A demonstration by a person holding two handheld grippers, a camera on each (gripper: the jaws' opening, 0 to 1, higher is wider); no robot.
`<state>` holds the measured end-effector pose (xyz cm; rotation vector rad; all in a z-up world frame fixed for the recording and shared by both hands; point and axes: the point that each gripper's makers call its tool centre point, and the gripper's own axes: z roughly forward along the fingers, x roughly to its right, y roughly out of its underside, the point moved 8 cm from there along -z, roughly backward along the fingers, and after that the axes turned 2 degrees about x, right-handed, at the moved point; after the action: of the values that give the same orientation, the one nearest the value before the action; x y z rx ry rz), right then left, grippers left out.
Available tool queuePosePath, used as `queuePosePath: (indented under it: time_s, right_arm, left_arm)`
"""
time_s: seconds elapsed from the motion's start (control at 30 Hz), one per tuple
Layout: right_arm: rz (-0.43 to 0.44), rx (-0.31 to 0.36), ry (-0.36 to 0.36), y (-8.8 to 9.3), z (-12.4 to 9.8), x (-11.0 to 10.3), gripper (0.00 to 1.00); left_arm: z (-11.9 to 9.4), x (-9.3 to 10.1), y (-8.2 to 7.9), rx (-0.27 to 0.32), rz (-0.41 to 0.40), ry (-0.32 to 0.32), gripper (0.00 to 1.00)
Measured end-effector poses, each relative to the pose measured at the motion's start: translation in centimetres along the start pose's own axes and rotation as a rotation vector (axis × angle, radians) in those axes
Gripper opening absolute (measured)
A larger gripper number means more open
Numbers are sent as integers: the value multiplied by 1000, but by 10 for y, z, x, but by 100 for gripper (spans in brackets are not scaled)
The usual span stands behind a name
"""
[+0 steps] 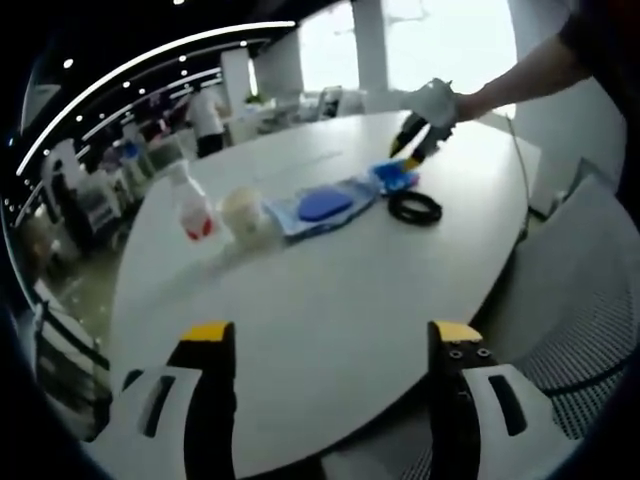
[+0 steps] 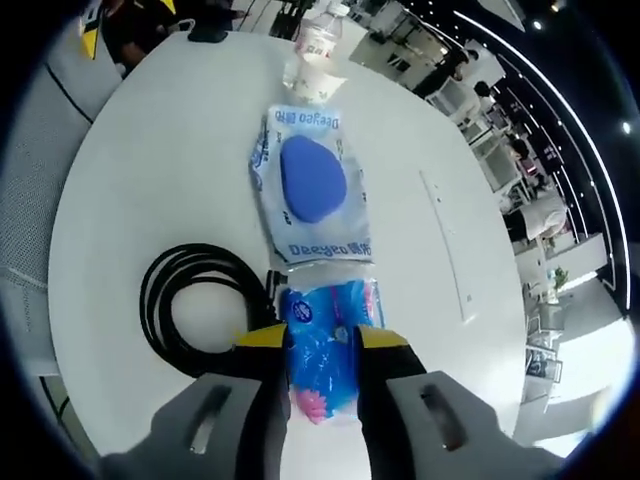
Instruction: Arrange the tabletop items into an orderly group along one side of the table until the central work area is clear of visible clutter.
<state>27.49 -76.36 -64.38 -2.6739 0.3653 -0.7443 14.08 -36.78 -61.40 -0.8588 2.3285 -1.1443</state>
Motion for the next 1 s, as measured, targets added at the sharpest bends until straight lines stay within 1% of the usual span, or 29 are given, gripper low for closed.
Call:
queuePosePath:
  time_s: [0.1,0.27,0.53,0.6,0.7,0.87,1.0]
  right_arm:
    - [-3,8,-23,-2,2,-5,24]
    - [6,13,-53,-3,7,-11,23]
    - [7,6,-97,3,19,-20,22]
    - [19,4,-108,5,22,-20,21]
    - [40,7,-121,6,25,-21,21]
    - [48,8,-149,10,32,-24,20]
    - [39,7,-167,10,37,-25,17]
  left_arm:
    - [0,0,-1,8,-2,-2,75]
    - [0,-1,0,7,2,-4,75]
    - [1,-1,0,6,-4,-1,75]
    - [0,-2,-2,25,-7,-9,77]
    - [0,-3,-4,55,-22,-16,83]
    - [-1,-2,-4,51,-22,-16,85]
    - [0,-2,-5,60,-28,-16,91]
